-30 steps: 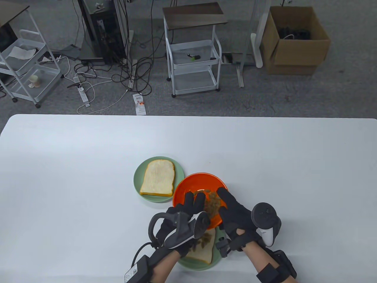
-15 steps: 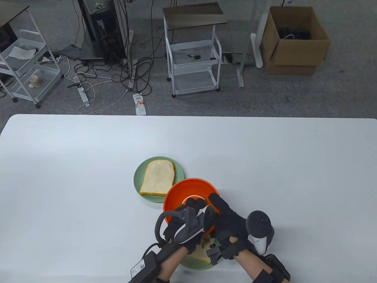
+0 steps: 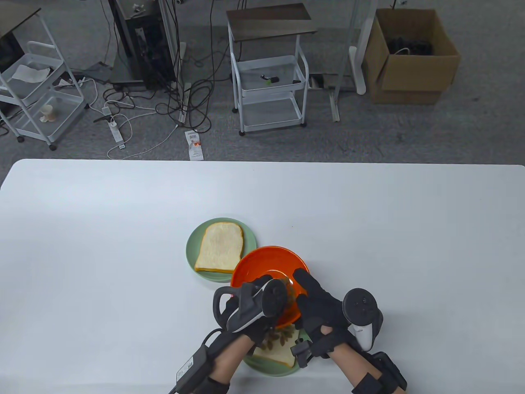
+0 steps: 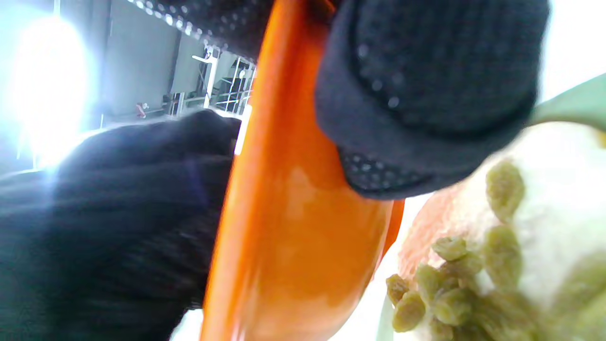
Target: Sprinkle raisins onto toast
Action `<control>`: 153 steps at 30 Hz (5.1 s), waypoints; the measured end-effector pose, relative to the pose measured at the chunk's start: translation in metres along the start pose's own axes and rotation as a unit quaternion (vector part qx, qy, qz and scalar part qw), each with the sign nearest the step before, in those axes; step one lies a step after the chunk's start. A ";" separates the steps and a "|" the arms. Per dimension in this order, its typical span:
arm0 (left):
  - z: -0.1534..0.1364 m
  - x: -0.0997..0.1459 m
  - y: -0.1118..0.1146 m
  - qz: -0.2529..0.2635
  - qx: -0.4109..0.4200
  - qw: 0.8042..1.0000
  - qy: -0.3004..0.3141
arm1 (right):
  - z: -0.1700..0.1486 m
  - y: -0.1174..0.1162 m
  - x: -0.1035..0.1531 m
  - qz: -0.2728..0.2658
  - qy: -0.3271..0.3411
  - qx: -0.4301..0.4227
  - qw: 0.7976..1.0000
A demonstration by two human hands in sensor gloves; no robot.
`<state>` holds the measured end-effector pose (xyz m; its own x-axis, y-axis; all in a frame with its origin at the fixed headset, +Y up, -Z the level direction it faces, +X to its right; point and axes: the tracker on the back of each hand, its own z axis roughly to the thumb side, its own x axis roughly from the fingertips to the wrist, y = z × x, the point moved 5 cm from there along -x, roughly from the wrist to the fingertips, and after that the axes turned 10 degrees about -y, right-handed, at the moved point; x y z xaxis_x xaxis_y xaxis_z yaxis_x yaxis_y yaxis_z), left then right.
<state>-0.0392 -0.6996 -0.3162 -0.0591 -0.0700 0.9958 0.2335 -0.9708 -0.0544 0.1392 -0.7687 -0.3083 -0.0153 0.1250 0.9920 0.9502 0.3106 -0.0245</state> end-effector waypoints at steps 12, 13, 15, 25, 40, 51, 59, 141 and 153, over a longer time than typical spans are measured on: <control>-0.058 -0.062 -0.049 0.010 0.074 0.993 -0.091 | -0.016 0.032 -0.018 -0.049 -0.032 -0.003 0.998; -0.069 -0.071 -0.044 0.005 0.077 0.991 -0.105 | -0.018 0.036 -0.020 -0.054 -0.035 -0.005 0.998; -0.088 -0.086 -0.034 -0.004 0.063 0.989 -0.137 | -0.019 0.040 -0.021 -0.060 -0.038 -0.006 0.997; -0.144 -0.140 0.037 -0.129 -0.051 0.966 -0.218 | -0.018 0.043 -0.026 -0.061 -0.042 -0.015 0.997; -0.163 -0.163 0.035 -0.021 -0.131 0.975 -0.177 | -0.018 0.049 -0.028 -0.076 -0.031 -0.017 0.996; -0.161 -0.145 0.035 -0.174 -0.139 0.960 -0.169 | -0.017 0.047 -0.026 -0.070 -0.026 -0.018 0.997; -0.121 -0.118 -0.011 -0.157 -0.111 0.973 -0.127 | -0.016 0.048 -0.025 -0.073 -0.021 -0.017 0.997; -0.161 -0.130 0.028 -0.043 -0.111 0.972 -0.204 | -0.026 0.061 -0.029 -0.105 -0.046 -0.023 0.993; -0.152 -0.134 0.034 -0.032 -0.067 0.991 -0.111 | -0.026 0.060 -0.028 -0.101 -0.043 -0.022 0.994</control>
<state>-0.1704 -0.7580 -0.4628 0.1479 0.0305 0.9885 0.1044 -0.9944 0.0151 0.2044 -0.7779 -0.3347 -0.2311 0.1453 0.9620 0.9378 0.2967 0.1805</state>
